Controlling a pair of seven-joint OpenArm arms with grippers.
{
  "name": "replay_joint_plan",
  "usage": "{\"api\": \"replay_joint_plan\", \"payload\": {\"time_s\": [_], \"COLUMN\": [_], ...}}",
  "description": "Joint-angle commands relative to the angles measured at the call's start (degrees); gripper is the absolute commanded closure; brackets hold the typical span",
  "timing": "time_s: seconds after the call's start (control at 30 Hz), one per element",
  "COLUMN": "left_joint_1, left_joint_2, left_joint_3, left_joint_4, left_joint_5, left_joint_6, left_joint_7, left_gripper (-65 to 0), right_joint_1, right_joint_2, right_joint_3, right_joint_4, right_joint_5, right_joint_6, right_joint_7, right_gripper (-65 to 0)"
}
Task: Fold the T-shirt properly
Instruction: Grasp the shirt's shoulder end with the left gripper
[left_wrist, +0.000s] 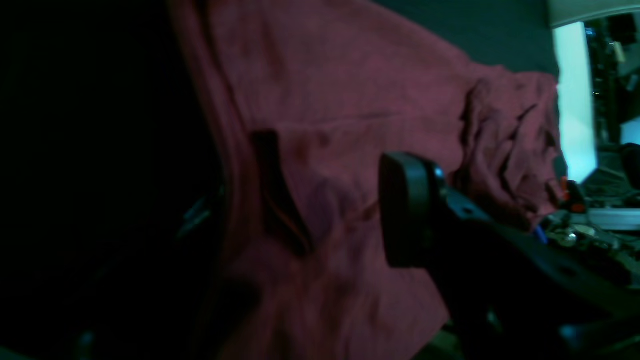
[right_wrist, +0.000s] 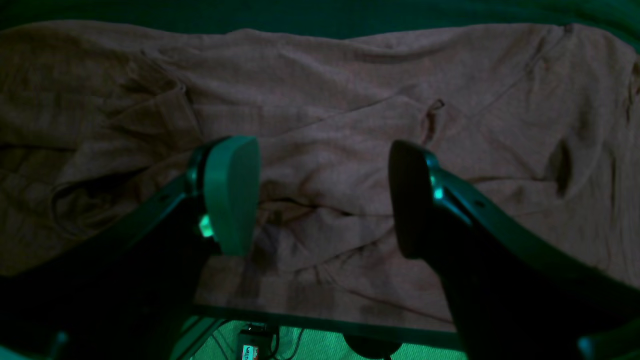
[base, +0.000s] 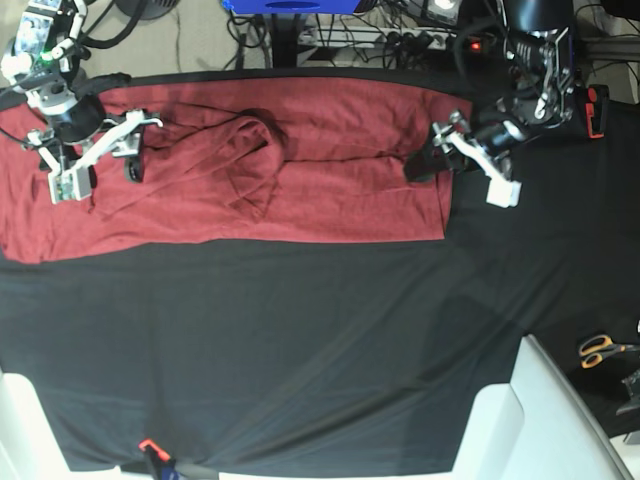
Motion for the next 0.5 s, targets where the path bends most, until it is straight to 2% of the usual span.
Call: {"api": "replay_joint_plan", "payload": {"time_s": [0.0, 0.07, 0.1, 0.33, 0.47], "left_joint_1": [-0.17, -0.69, -0.78, -1.40, -1.22], "left_joint_2": [-0.01, 0.08, 0.08, -0.45, -2.03], "left_joint_3": [0.26, 0.26, 0.26, -0.62, -5.36], "left_joint_4": [-0.87, -1.40, -1.57, -1.40, 0.98], "left_joint_5": [2.82, 2.82, 2.82, 2.82, 2.82], "left_joint_6": [1.21, 1.21, 1.21, 1.21, 1.21], "left_joint_7": [2.75, 2.75, 2.75, 2.75, 2.92], "left_gripper": [-27.3, -11.2, -0.3, 0.0, 0.0], "right_joint_1": [0.15, 0.15, 0.06, 0.32, 0.32], "right_joint_2": [0.21, 0.21, 0.21, 0.21, 0.21], "right_joint_3": [0.06, 0.41, 0.41, 0.50, 0.33], "right_joint_4": [0.90, 0.90, 0.90, 0.90, 0.90], "right_joint_5": [0.82, 0.82, 0.82, 0.82, 0.82], "right_joint_6": [0.08, 0.08, 0.08, 0.08, 0.08], "right_joint_7": [1.28, 1.28, 1.28, 1.28, 1.28], "right_gripper": [-38.9, -38.9, -38.9, -38.9, -38.9]}}
